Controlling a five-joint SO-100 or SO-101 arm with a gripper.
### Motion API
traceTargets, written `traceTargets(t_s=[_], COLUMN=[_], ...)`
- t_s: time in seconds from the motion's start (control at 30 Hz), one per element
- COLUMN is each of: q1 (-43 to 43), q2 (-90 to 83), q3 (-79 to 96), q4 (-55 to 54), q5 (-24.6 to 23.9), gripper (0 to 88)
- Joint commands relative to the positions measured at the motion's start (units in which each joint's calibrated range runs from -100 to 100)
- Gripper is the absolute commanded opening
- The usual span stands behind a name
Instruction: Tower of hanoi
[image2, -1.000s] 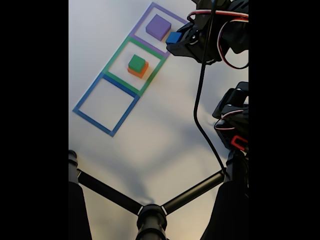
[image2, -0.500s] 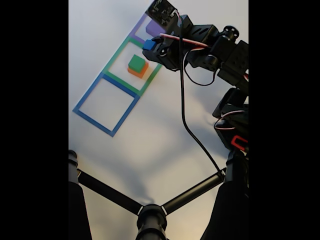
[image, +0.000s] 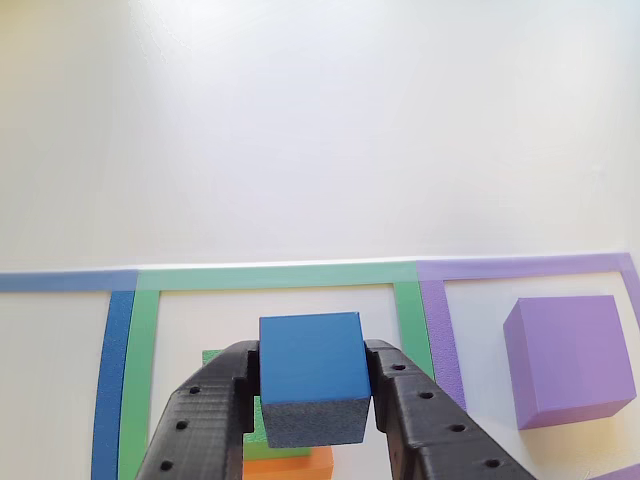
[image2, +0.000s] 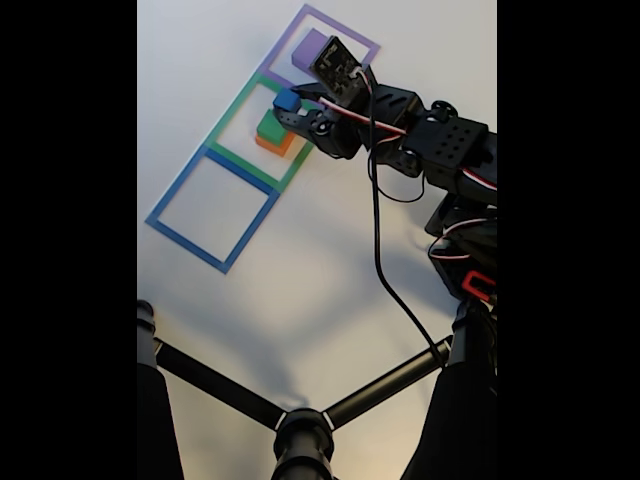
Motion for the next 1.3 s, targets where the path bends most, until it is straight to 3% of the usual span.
traceTargets(t_s=[0.0, 0.43, 1.27], q1=[1.04, 0.05, -2.47], q2=[3.06, 13.08, 21.65], q3=[1.44, 2.62, 2.72], q4=[-9.11, -21.82, -31.05], q5=[0.38, 0.38, 0.38], gripper=[5.3, 5.4, 5.5])
